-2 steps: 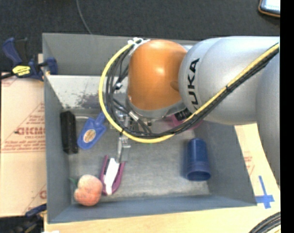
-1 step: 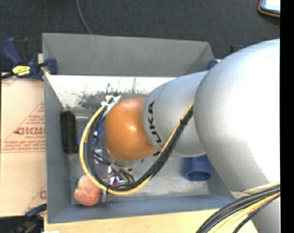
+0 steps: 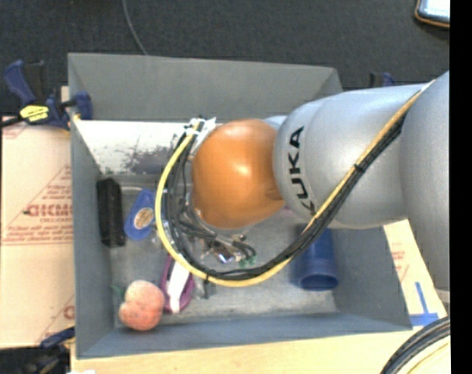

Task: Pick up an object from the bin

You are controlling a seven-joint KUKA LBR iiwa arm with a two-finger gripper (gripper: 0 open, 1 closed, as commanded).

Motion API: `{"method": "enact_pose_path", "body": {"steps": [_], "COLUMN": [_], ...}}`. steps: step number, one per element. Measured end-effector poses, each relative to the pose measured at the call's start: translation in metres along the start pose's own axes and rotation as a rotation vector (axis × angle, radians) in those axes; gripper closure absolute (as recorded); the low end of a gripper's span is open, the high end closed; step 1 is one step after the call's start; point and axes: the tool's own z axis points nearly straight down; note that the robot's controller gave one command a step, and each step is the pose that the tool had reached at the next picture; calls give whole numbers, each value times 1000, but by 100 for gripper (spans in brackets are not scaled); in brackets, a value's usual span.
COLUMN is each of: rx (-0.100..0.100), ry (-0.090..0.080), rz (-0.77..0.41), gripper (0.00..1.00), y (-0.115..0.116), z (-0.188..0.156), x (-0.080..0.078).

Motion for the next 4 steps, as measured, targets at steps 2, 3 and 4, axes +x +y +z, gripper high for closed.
{"method": "enact_pose_path", "body": {"steps": [2,3,4], "rx": [-2,-10,-10], "ry": [0,12,12], "rz": [-553,-351,-350], "gripper": [0,100,100], "y": [0,-5,-5], "z": [94,93,93], "x": [-31,-28,-28]}}
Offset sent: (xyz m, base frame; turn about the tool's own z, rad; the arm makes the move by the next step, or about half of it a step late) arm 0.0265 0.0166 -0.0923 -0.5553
